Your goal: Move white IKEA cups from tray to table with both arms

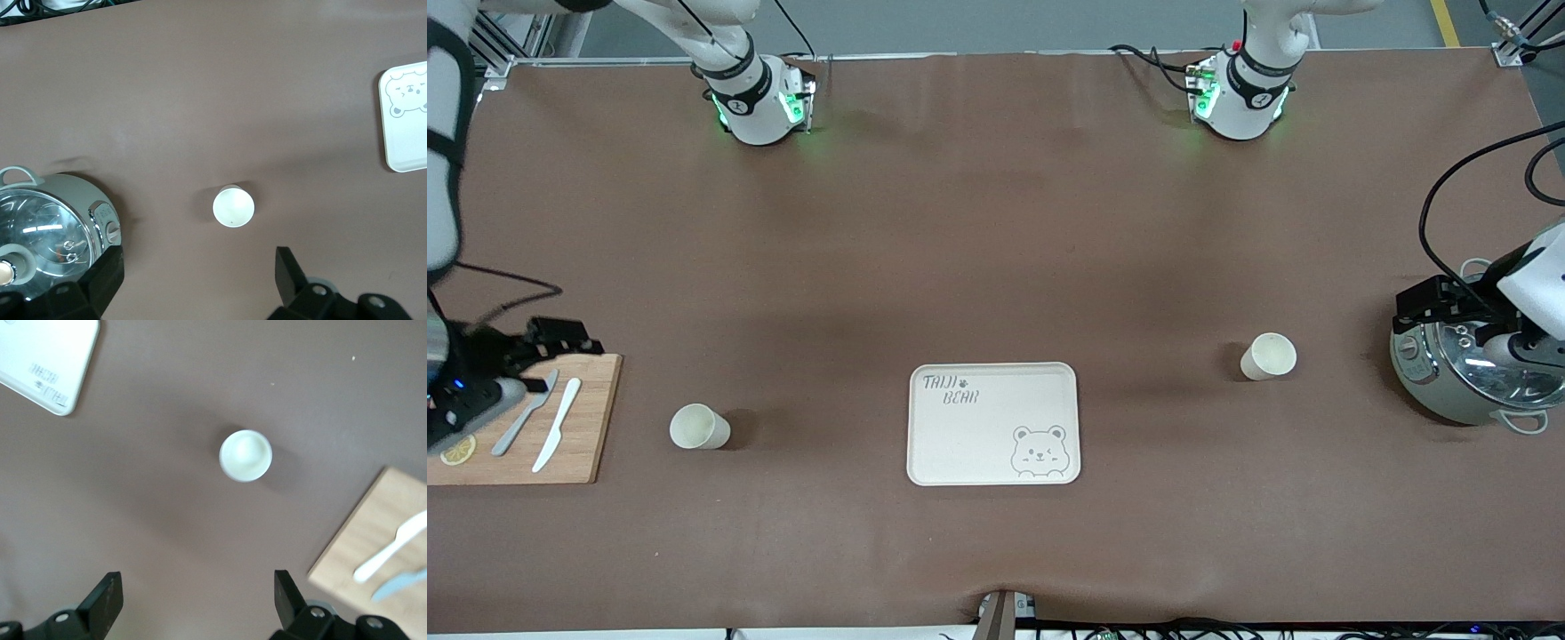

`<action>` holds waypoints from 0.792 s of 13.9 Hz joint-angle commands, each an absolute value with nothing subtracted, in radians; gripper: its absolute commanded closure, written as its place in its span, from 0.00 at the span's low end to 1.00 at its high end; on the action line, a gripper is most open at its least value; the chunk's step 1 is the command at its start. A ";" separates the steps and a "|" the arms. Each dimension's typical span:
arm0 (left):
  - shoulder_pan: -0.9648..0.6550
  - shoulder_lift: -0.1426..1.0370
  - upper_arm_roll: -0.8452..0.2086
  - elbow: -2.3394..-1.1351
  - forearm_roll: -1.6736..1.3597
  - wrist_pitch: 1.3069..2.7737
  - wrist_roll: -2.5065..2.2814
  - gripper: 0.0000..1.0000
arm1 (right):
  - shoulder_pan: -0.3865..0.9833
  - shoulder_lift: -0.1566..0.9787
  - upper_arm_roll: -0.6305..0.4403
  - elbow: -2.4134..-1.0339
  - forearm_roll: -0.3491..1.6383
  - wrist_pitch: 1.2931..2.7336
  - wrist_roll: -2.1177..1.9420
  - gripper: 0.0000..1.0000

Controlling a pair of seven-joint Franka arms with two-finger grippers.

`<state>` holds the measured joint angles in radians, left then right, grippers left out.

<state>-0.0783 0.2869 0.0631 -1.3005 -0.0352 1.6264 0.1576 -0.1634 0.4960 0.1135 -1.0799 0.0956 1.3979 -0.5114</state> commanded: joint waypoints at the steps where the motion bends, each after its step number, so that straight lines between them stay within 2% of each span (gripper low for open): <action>1: -0.078 0.256 0.061 -1.327 -0.040 1.641 0.158 0.00 | -0.111 0.315 0.114 -1.101 0.101 1.275 -0.237 0.00; 4: -0.092 0.249 0.057 -1.327 -0.031 1.635 0.135 0.00 | -0.103 0.139 0.109 -1.208 0.098 1.259 0.032 0.00; 7: -0.089 0.232 0.022 -1.327 -0.029 1.629 0.068 0.00 | -0.124 -0.024 0.104 -1.452 0.037 1.391 0.069 0.00; 9: -0.087 0.198 0.017 -1.347 -0.029 1.586 0.060 0.00 | -0.149 -0.179 0.104 -1.727 0.037 1.580 0.058 0.00; 10: -0.084 0.166 0.009 -1.389 -0.029 1.588 0.066 0.00 | -0.156 -0.216 0.104 -1.803 0.037 1.642 0.017 0.00; 11: -0.083 0.134 0.008 -1.437 -0.028 1.606 0.069 0.00 | -0.161 -0.216 0.103 -1.807 0.035 1.652 -0.009 0.00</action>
<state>-0.0900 0.2242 0.0186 -1.3252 -0.0352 1.5920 0.0730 -0.1384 -0.1012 0.0971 -1.6376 0.0464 1.5715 0.0304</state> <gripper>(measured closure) 0.000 0.000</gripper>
